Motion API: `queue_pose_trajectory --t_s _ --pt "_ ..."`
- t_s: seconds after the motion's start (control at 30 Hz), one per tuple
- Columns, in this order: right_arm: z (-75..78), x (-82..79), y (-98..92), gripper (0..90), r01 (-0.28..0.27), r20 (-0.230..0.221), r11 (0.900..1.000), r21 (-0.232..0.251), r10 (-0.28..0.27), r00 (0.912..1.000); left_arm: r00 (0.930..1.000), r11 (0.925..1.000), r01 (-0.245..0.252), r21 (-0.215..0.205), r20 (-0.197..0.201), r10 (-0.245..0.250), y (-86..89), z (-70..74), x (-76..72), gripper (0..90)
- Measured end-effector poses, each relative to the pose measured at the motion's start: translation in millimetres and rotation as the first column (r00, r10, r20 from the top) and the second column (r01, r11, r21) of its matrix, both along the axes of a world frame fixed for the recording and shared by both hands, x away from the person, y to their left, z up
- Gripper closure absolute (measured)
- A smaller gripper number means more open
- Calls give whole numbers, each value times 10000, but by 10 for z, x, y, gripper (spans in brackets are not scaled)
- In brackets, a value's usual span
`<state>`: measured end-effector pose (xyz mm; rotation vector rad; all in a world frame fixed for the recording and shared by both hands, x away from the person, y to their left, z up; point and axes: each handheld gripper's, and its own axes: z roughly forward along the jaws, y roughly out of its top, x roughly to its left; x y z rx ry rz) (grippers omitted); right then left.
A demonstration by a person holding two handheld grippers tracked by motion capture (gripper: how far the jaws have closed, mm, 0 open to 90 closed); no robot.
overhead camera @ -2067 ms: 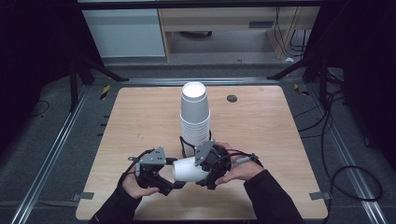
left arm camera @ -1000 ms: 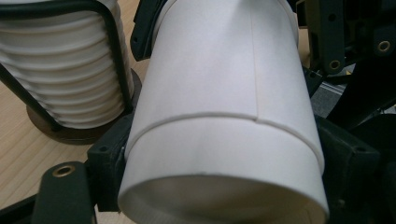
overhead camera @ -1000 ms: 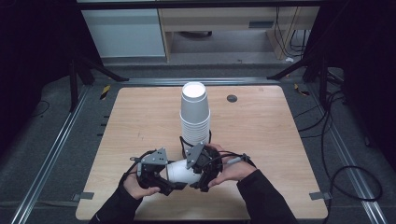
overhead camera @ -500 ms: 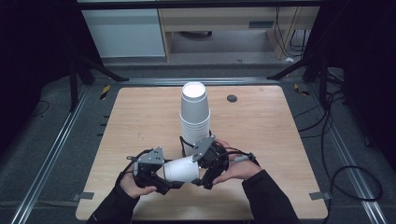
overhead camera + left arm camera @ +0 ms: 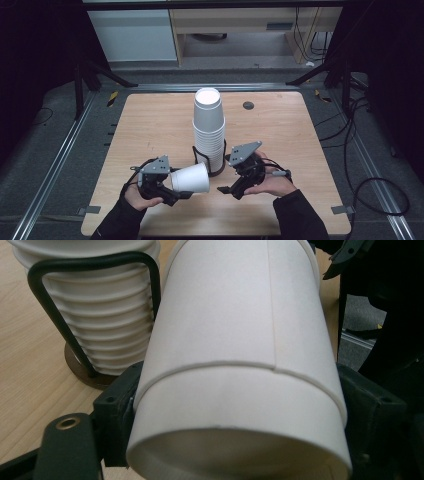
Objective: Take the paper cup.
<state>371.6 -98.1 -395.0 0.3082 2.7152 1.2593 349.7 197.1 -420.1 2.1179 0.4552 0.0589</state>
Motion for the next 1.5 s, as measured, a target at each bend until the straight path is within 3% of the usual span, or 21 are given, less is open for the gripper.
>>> queue_pose_trajectory --t_s 0.4,0.5,0.87,1.33,1.5 --pt "-184 -83 -241 11 535 -756 9875 1482 -427 9962 9992 9973 -36 -738 393 65 -12 9 -1 192" --pt "-234 -86 -230 14 606 -819 9904 1240 -507 9954 9990 9964 73 -849 448 -35 -34 6 -6 192" --pt "-321 -107 -152 21 254 -1111 9869 1591 -77 9938 9964 9921 623 -1086 637 -556 -168 2 -37 192" --pt "-367 -125 -25 38 -528 -1392 9809 1870 797 9871 9902 9857 1341 -1026 529 -1292 -371 -17 -91 192" --pt "-369 -148 16 61 -870 -1284 9788 1852 1119 9854 9880 9843 1500 -929 500 -1459 -402 -28 -107 193"
